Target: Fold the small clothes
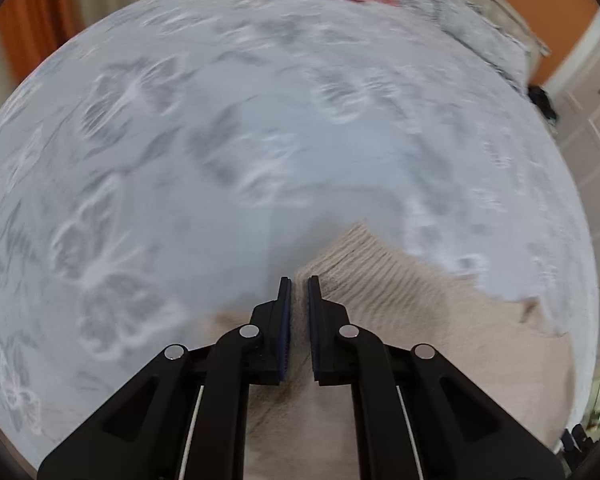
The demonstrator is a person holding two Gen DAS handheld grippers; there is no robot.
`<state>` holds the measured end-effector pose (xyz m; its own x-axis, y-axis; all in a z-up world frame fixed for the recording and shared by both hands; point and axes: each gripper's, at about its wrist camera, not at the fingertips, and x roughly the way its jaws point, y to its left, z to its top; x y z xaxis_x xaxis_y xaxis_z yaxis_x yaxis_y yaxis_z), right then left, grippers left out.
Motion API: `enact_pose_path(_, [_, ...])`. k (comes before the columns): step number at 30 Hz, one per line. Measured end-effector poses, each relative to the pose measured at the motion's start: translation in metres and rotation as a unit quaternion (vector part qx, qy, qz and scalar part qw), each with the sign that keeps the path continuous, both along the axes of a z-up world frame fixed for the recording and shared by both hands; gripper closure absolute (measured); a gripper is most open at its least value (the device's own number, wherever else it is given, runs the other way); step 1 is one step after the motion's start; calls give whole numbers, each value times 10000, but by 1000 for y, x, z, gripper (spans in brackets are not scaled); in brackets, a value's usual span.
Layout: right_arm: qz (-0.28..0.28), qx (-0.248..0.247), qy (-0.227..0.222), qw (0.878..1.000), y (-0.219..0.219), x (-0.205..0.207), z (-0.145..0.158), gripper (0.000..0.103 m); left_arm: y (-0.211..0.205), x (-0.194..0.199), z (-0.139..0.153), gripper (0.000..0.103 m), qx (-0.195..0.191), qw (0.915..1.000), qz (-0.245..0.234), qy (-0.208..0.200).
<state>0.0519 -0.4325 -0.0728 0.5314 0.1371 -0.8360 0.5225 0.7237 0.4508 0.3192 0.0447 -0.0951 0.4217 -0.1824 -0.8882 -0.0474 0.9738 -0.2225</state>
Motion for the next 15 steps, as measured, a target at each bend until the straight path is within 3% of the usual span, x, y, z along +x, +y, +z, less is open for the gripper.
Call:
enact_pose_path(3, [-228,103,177,9995,-3,-7,-9,31,19,-9,-5,100,10,9989,463,61])
enact_pose_path(7, [-276,82,278,9992,-5,-31,-13,31,50,-36,4,94,-981,9911,896,23])
enact_pose_path(8, [-260,48,364,9990,-5,-38,-15,31,54,-42,6,81,-1093,9896,933,66])
enact_pose_path(9, [-236,58,445,9987,-5,-44,-18,31,60,-52,10,58,-1134,9885,992,102])
enact_pose_path(11, [-231,304,500,9980,-5,-58,-26,31,69,-82,19,29,-1070,9884,1071,108])
enact_pose_path(12, [-275,562,441,9971,-4,-65,-31,30,70,-94,20,21,-1080,9884,1060,104])
enact_pose_path(15, [-478,1149,331,9917,0,-70,-49,24,69,-129,10,16,-1237,9879,854,377])
